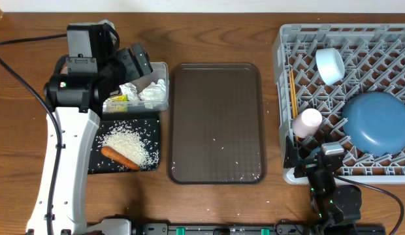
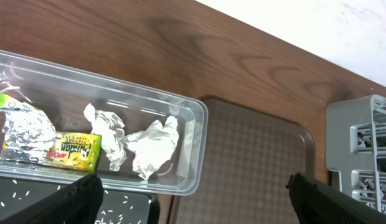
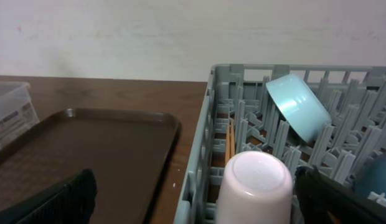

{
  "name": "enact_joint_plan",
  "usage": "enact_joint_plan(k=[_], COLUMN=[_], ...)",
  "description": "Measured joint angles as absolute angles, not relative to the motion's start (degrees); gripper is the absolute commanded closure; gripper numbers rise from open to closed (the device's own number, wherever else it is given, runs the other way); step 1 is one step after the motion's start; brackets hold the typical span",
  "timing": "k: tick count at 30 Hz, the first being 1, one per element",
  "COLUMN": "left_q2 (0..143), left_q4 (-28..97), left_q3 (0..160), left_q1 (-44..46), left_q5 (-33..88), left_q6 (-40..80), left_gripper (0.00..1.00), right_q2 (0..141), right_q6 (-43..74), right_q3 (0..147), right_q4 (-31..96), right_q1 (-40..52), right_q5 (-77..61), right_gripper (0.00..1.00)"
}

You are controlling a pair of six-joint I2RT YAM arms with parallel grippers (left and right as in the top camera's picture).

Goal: Sort waste into correct bins and load items into the dishwasher rack

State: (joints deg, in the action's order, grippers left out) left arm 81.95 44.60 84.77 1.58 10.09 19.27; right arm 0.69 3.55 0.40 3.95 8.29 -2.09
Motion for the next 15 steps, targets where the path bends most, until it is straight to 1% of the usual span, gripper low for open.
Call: enact_joint_plan(k=[15], left_q2=[81.95], left_q4=[44.60], left_q3=[84.77], left_q1=[1.58], left_q5=[10.09], left_q6=[19.27], left_gripper=[0.03], right_q2=[0.69], right_q6=[2.74], right_q3=[0.40], right_q4=[3.97], right_q1=[8.29], right_q5=[-1.69], right_gripper=[0.01])
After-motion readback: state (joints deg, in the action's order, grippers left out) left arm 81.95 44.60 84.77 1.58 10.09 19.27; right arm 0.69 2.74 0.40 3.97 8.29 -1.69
